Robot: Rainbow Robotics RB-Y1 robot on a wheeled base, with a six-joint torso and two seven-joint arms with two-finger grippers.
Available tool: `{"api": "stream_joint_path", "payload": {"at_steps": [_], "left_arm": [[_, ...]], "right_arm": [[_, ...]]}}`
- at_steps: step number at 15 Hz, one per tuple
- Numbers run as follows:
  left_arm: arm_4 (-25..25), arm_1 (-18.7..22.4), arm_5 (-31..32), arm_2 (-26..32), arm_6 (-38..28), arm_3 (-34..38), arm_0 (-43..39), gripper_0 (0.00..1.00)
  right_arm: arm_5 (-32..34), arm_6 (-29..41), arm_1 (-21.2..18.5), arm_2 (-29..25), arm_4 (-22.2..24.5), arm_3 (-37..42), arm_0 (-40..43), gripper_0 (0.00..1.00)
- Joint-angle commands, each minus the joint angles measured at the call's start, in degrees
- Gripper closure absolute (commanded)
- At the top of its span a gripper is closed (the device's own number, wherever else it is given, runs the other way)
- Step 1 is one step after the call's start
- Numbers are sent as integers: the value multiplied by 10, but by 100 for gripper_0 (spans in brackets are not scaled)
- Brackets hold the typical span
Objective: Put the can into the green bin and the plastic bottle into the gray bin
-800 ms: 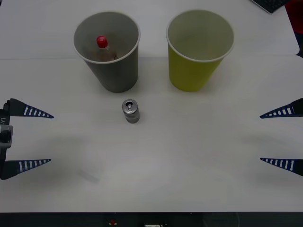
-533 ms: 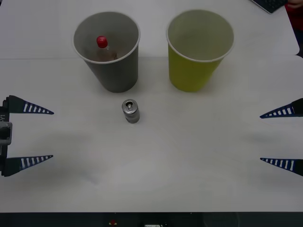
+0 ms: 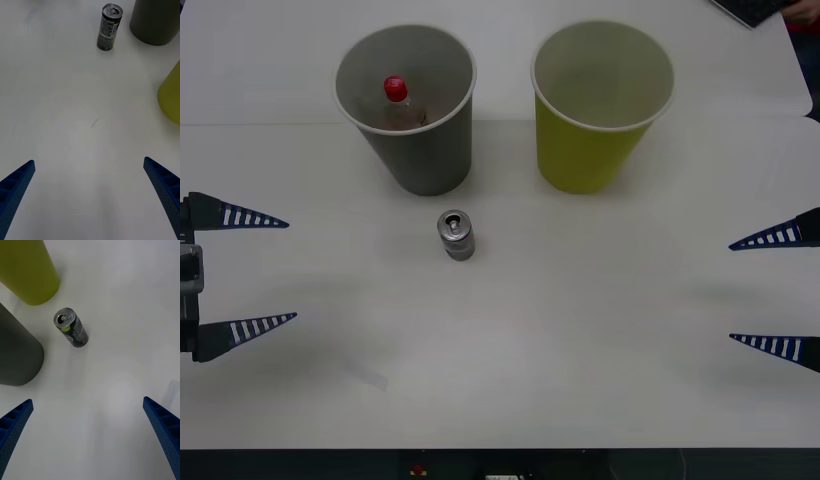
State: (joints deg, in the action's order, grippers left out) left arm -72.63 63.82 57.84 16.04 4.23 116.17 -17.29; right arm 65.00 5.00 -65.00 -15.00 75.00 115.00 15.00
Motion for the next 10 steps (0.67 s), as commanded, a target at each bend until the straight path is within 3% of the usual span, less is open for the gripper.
{"api": "stream_joint_path", "payload": {"at_steps": [1, 10], "left_arm": [[21, 2, -37, -23, -14, -2, -7, 0], [152, 31, -210, -107, -36, -9, -37, 0]], "right_arm": [[0, 0, 0, 0, 0, 0, 0, 0], [0, 0, 0, 0, 0, 0, 0, 0]]}}
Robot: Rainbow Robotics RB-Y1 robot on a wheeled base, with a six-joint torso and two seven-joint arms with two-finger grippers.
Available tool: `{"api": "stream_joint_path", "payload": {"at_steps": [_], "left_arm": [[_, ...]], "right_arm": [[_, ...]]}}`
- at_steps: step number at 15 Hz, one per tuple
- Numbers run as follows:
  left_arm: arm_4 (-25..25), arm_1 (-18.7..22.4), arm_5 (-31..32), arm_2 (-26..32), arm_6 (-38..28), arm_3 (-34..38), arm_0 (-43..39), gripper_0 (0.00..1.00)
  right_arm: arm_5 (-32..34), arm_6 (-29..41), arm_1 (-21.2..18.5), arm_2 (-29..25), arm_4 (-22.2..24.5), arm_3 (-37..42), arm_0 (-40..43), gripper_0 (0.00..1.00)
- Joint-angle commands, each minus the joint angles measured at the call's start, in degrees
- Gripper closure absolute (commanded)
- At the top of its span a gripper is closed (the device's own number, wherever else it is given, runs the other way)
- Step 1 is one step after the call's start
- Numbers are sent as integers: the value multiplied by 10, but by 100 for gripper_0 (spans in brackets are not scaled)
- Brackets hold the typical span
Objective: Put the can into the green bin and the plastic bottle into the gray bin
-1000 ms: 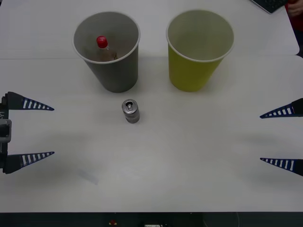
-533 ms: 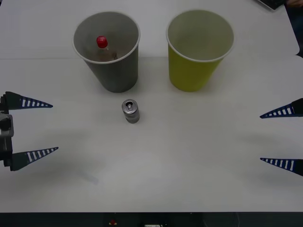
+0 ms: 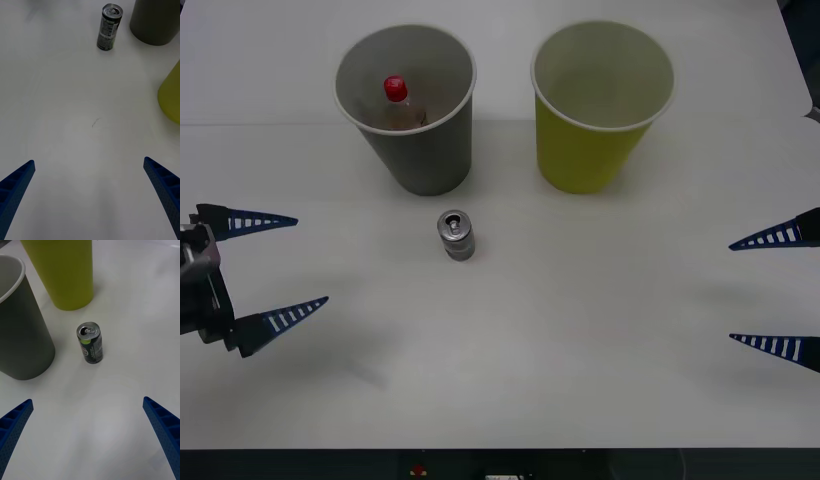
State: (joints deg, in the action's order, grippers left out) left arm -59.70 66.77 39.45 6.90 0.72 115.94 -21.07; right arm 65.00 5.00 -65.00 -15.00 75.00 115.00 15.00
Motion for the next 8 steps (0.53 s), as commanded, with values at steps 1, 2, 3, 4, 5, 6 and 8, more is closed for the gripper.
{"api": "stream_joint_path", "payload": {"at_steps": [1, 2, 3, 4, 5, 6, 8], "left_arm": [[39, 3, -38, -26, -1, -13, 1, 0], [54, 8, -56, -39, 4, -16, 2, 0], [62, 13, -68, -48, 4, -16, 2, 0], [77, 19, -86, -59, 8, -16, 2, 0], [91, 23, -102, -68, 9, -16, 2, 0], [108, 28, -121, -80, 13, -16, 2, 0], [117, 32, -149, -100, 19, -16, 7, 0]], "right_arm": [[0, 0, 0, 0, 0, 0, 0, 0], [0, 0, 0, 0, 0, 0, 0, 0], [0, 0, 0, 0, 0, 0, 0, 0], [0, 0, 0, 0, 0, 0, 0, 0], [0, 0, 0, 0, 0, 0, 0, 0], [0, 0, 0, 0, 0, 0, 0, 0], [0, 0, 0, 0, 0, 0, 0, 0]]}}
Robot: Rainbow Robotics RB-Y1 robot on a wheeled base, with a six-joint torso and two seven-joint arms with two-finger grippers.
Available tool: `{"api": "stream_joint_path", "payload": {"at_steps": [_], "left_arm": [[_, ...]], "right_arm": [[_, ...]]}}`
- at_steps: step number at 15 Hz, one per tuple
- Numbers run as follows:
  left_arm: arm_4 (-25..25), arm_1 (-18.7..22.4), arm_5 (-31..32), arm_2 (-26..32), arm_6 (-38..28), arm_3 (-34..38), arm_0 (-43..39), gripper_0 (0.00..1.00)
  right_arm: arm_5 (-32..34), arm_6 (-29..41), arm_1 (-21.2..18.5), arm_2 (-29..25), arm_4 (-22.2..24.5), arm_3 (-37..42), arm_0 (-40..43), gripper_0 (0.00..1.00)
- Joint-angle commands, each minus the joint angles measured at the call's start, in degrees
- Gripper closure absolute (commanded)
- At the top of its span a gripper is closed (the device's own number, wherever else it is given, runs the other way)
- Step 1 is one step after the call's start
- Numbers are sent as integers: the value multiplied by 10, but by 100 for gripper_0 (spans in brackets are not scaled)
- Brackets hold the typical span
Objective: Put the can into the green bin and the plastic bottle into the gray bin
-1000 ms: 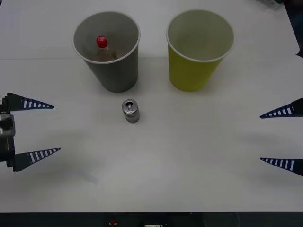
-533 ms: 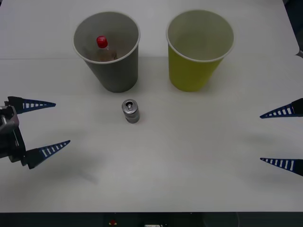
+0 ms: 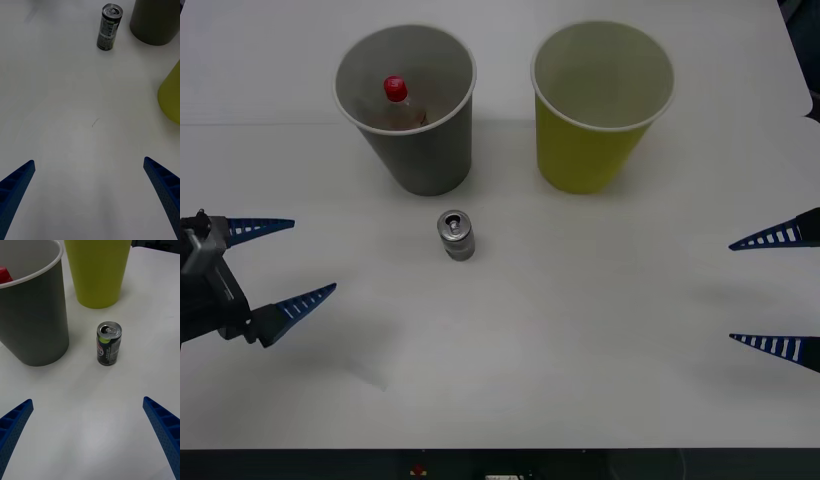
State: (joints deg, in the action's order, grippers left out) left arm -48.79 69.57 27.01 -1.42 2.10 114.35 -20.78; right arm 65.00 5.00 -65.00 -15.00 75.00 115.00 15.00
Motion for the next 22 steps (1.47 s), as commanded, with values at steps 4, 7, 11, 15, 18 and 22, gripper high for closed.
{"api": "stream_joint_path", "payload": {"at_steps": [4, 7, 11, 15, 18, 22], "left_arm": [[13, 4, -43, -48, 26, -16, 22, 0], [88, 2, -43, -85, 122, -53, 44, 0], [192, 2, -44, -140, 228, -81, 74, 0], [321, 2, -44, -210, 345, -120, 118, 0], [406, 2, -44, -251, 413, -127, 139, 0], [509, 0, -24, -312, 491, -163, 183, 0]], "right_arm": [[0, 0, 0, 0, 0, 0, 0, 0], [0, 0, 0, 0, 0, 0, 0, 0], [0, 0, 0, 0, 0, 0, 0, 0], [0, 0, 0, 0, 0, 0, 0, 0], [0, 0, 0, 0, 0, 0, 0, 0], [0, 0, 0, 0, 0, 0, 0, 0]]}}
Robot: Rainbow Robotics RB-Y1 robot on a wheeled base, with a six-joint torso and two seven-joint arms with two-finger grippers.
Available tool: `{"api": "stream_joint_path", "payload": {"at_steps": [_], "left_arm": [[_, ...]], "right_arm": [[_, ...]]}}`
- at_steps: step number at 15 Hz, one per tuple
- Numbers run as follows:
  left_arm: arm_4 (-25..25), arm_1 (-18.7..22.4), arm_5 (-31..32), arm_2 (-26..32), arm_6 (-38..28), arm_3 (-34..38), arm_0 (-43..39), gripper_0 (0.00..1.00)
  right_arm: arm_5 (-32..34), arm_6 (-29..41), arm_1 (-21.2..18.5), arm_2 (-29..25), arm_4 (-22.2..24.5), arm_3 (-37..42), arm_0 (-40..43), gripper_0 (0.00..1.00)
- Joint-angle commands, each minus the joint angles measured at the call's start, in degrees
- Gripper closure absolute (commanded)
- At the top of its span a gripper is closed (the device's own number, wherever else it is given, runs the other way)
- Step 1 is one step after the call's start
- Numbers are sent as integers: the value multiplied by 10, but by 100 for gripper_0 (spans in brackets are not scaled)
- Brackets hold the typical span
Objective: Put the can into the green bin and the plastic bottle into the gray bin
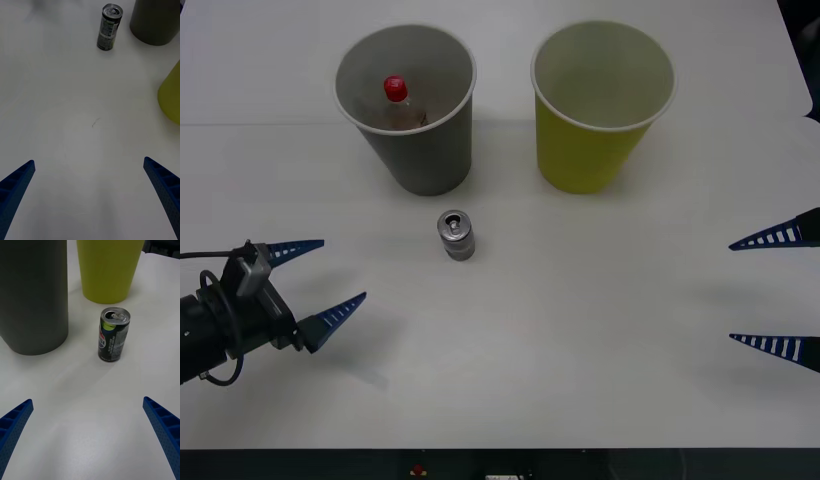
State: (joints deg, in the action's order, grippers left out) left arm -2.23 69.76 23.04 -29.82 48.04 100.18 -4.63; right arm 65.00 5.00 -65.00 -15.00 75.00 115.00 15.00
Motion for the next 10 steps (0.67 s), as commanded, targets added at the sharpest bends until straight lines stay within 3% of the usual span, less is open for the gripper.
{"api": "stream_joint_path", "payload": {"at_steps": [1, 6, 10], "left_arm": [[82, -2, 37, -55, 53, -42, 42, 0], [232, -26, 104, -158, 164, -111, 115, 0], [363, -49, 116, -232, 282, -127, 158, 0]], "right_arm": [[0, 0, 0, 0, 0, 0, 0, 0], [0, 0, 0, 0, 0, 0, 0, 0], [0, 0, 0, 0, 0, 0, 0, 0]]}}
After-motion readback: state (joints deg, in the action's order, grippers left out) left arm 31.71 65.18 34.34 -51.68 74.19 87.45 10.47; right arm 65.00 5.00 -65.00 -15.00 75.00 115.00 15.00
